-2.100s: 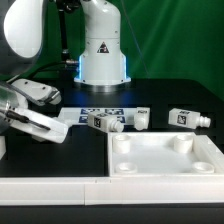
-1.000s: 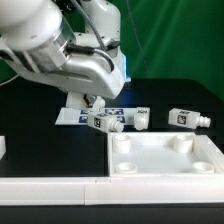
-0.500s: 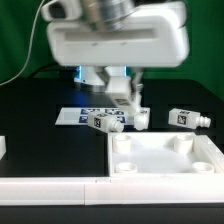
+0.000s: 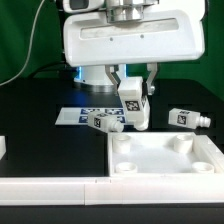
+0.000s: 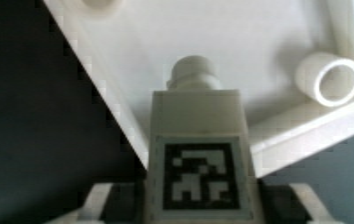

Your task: Assemble one leg

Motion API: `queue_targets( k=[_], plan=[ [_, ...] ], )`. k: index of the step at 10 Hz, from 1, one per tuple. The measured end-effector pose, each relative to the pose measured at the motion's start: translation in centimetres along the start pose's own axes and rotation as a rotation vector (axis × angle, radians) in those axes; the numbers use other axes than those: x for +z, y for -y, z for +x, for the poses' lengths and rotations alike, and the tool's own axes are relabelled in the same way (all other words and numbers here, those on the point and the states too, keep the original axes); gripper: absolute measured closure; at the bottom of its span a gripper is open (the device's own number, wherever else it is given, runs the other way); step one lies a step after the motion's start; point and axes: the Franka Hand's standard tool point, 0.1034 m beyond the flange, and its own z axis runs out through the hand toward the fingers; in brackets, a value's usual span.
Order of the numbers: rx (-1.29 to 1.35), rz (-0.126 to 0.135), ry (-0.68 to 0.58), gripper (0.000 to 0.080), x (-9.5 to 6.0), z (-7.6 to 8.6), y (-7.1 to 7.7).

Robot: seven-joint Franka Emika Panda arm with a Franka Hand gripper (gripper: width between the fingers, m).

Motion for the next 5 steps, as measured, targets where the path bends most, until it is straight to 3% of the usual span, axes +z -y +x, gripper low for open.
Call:
queue_targets(
  k=[1,3,4,5],
  plan=[
    [-0.06,0.005,-0.091,0.0512,-0.5,0.4,2.3],
    [-0.123,0.06,-0.209,0.0512,-0.4,-1.3,8.3],
    [-0.12,0.091,-0.281,0.0512,-0.1,-2.6,10.0],
    [-0.142,0.085,-0.343,0.0512,0.1,-2.5,9.3]
  ],
)
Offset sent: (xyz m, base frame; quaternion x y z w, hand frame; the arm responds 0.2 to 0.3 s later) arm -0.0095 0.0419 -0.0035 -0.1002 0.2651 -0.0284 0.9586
